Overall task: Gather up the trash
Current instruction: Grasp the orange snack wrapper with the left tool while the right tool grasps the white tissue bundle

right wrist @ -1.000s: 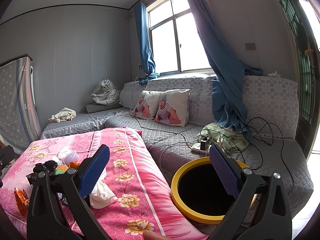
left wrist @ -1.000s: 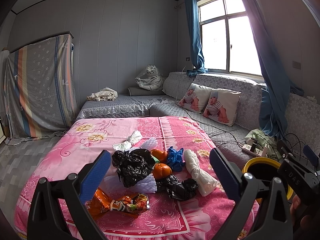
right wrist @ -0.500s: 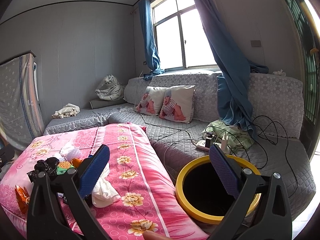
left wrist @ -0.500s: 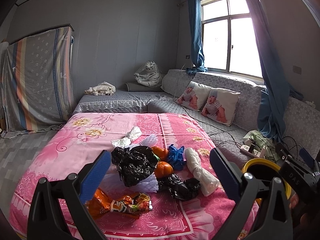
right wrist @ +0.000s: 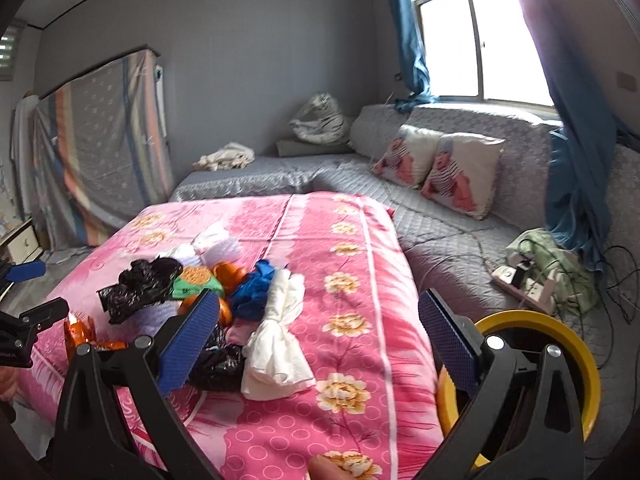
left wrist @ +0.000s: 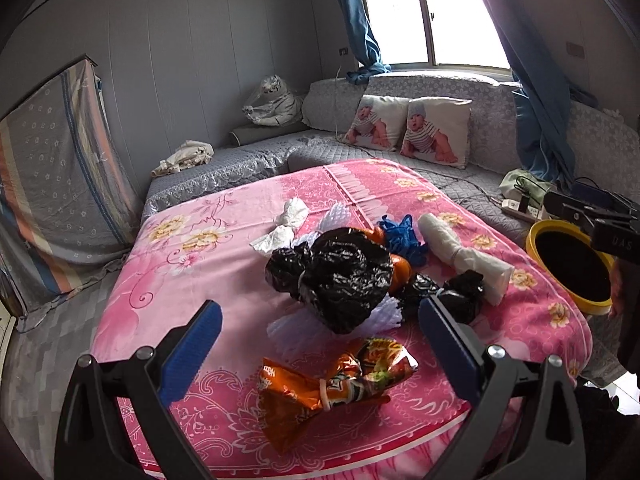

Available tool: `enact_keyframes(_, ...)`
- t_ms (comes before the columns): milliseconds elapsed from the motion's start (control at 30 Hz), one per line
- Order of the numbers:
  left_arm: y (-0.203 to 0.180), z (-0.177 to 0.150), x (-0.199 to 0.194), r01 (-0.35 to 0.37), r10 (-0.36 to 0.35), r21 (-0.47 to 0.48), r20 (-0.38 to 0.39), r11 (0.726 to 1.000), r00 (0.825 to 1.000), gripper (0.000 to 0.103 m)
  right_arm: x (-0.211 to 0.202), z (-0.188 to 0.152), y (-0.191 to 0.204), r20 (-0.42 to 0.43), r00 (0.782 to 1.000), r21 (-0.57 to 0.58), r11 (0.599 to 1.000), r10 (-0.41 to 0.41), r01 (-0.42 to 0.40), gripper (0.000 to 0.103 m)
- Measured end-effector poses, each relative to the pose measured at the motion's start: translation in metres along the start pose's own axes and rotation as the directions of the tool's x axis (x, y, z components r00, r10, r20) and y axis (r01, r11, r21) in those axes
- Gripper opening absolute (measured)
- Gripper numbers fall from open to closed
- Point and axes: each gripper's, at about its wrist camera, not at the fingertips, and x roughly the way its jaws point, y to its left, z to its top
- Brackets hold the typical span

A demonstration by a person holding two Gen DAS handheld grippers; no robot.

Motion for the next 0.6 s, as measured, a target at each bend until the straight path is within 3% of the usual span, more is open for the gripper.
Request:
enact_keyframes(167, 0.032, -0.013, 0.021, 0.062, -0.066, -0.043, -0.096, 0.997, 0.993, 0.095, 0.047, -0.002, 0.009, -0.158, 0.981, -0.032, 0.992, 0.113, -0.120, 0.095)
enact_keyframes(367, 0.047, -0.019, 0.028, 0.125, -0.115, 0.093, -0.109, 0.988, 0.987, 0.095, 0.081, 0.004, 0.018, -0.287, 0.942, -0.055, 0.979, 0.175, -0.198, 0.095)
enact_keyframes(600, 0.051, -0.023, 0.043, 0.256, -0.222, 0.233, -0.165, 0.938, 0.961, 0.095, 0.115, 0.009, 0.018, -0.384, 0.888, 0.006, 0.962, 0.255, -0.273, 0.095)
